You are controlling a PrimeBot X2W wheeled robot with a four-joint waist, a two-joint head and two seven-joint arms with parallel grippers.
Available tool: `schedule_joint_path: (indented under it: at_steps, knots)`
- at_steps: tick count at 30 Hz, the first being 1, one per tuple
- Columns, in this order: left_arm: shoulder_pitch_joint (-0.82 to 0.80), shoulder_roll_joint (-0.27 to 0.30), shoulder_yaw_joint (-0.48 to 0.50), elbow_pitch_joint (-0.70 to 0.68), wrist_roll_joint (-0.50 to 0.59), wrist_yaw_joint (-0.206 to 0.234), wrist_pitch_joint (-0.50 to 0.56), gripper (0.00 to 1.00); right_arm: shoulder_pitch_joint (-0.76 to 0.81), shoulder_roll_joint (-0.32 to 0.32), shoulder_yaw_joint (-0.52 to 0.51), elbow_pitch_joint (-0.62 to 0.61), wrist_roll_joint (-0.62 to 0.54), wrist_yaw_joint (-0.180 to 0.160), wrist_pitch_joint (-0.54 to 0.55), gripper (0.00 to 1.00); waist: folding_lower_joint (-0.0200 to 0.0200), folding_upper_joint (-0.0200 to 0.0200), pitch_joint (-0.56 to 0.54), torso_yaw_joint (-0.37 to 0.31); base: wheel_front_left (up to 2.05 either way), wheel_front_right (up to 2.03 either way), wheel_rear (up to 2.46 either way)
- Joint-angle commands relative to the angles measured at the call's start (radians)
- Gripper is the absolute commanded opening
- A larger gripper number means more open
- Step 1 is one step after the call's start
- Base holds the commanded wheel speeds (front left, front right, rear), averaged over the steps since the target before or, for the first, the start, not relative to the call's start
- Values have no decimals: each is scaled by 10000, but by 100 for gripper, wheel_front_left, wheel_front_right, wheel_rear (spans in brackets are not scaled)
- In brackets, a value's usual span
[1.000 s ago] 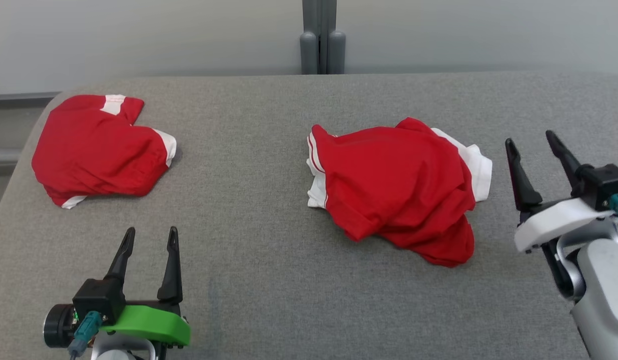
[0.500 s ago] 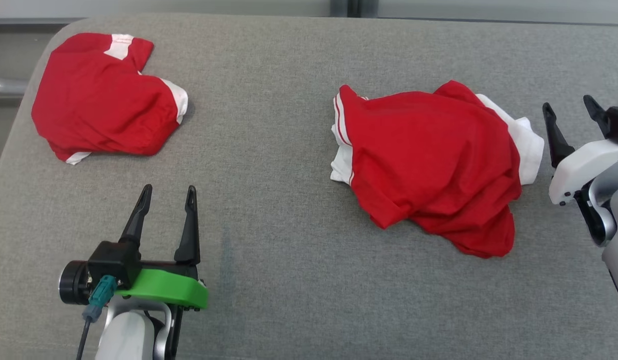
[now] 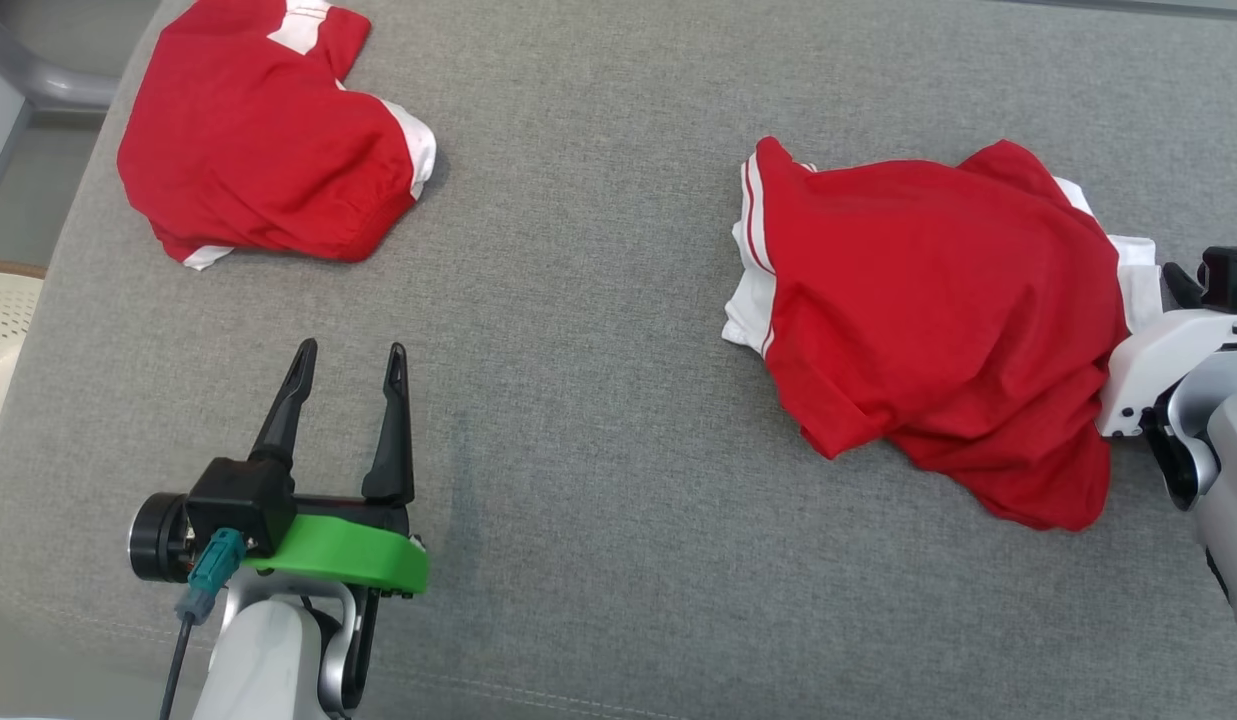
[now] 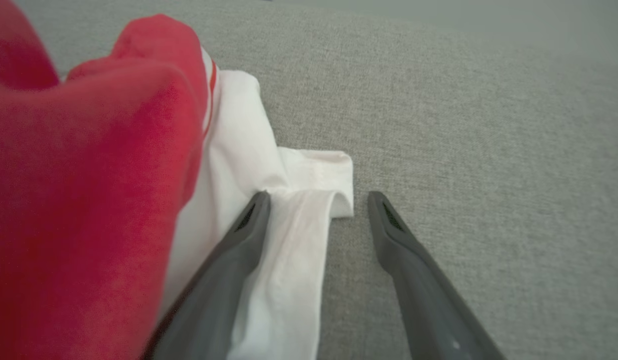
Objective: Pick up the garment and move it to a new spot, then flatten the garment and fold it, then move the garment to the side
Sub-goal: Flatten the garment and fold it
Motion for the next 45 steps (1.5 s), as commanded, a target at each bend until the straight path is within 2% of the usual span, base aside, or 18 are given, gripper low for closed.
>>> schedule_joint_path:
  at_steps: [1, 2, 10, 15, 18, 24, 30, 38, 45]
  knots:
    - [-86, -13, 23, -21, 41, 5, -9, 100, 46, 121, 187, 168, 127, 7, 103, 62, 0, 0, 3, 43, 0, 0, 0]
    - [-53, -18, 40, -23, 50, 13, -9, 100, 49, 138, 276, 248, 277, 7, 88, 0, 0, 0, -20, 41, 0, 0, 0]
    - [148, -31, 148, 34, 88, 50, -9, 100, -296, -386, 747, 247, 711, -7, -713, 0, 0, 0, -390, -133, 0, 0, 0]
    - [348, -34, 256, 117, 101, 42, -9, 100, -535, -448, 951, -466, 536, -5, -1008, 0, 0, 0, -908, -309, 0, 0, 0]
    - [488, -34, 339, 143, 120, 21, -7, 100, -613, -294, 938, -1418, 241, -5, -1022, 0, 0, 0, -1289, -354, 0, 0, 0]
    - [849, 22, 562, 187, 154, -66, -9, 100, 16, 529, 950, -3503, -430, -5, -1012, 0, 0, 0, -2030, -278, 0, 0, 0]
    - [1187, 108, 765, 97, 238, -73, -9, 100, 693, 1580, 1669, -5025, -727, -5, -1013, 0, 0, 0, -2402, 55, 0, 0, 0]
    - [1412, 133, 877, 41, 290, -78, -9, 100, 1610, 3058, 3545, -5648, -631, -6, -1015, 0, 0, 0, -2459, 593, 0, 0, 0]
    - [1333, 86, 823, 95, 264, -95, -9, 100, 2520, 3663, 5233, -5182, -274, -6, -1016, 0, 0, 0, -2383, 977, 0, 0, 0]
